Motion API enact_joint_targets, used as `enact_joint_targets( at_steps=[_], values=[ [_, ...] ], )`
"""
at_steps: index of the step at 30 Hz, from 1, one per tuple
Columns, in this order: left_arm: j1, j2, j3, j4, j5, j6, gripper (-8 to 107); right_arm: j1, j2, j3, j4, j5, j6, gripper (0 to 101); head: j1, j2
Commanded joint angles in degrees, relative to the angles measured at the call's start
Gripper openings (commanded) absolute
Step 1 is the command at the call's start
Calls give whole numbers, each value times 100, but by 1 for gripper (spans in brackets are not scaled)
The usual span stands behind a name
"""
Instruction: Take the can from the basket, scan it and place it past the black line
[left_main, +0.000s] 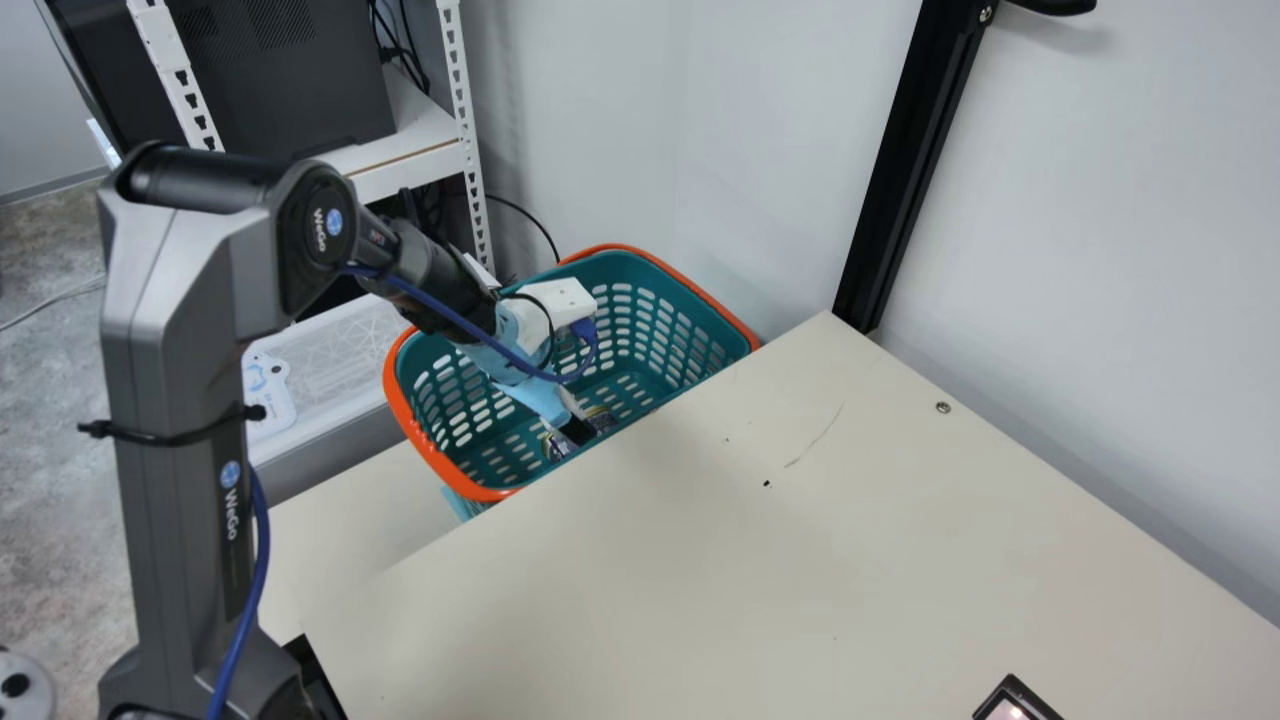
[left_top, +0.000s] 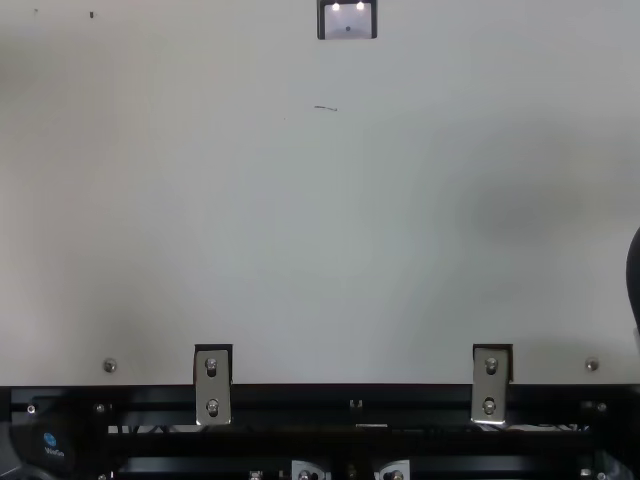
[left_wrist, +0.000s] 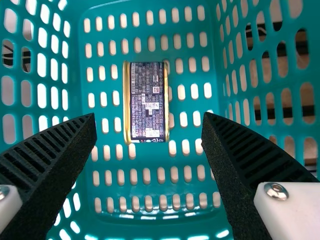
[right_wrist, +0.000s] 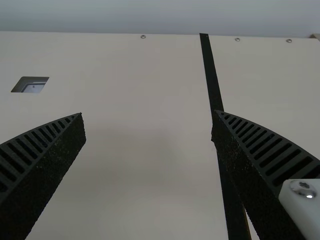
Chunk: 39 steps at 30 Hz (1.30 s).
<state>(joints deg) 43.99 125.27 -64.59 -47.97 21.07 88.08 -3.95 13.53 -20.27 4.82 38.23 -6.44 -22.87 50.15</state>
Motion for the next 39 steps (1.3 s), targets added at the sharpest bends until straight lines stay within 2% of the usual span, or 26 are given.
enact_joint_targets(
  at_steps=[1,24,39],
  values=[
    [-19,89,-32,-30,-38,39,90,0,0,0,0,0,0,101,-213,242],
    [-255,1188,-659,-116,-436,2,90,0,0,0,0,1,0,101,-213,242],
    [-385,1513,-922,-202,-637,-55,90,0,0,0,0,1,0,101,-213,242]
  ],
)
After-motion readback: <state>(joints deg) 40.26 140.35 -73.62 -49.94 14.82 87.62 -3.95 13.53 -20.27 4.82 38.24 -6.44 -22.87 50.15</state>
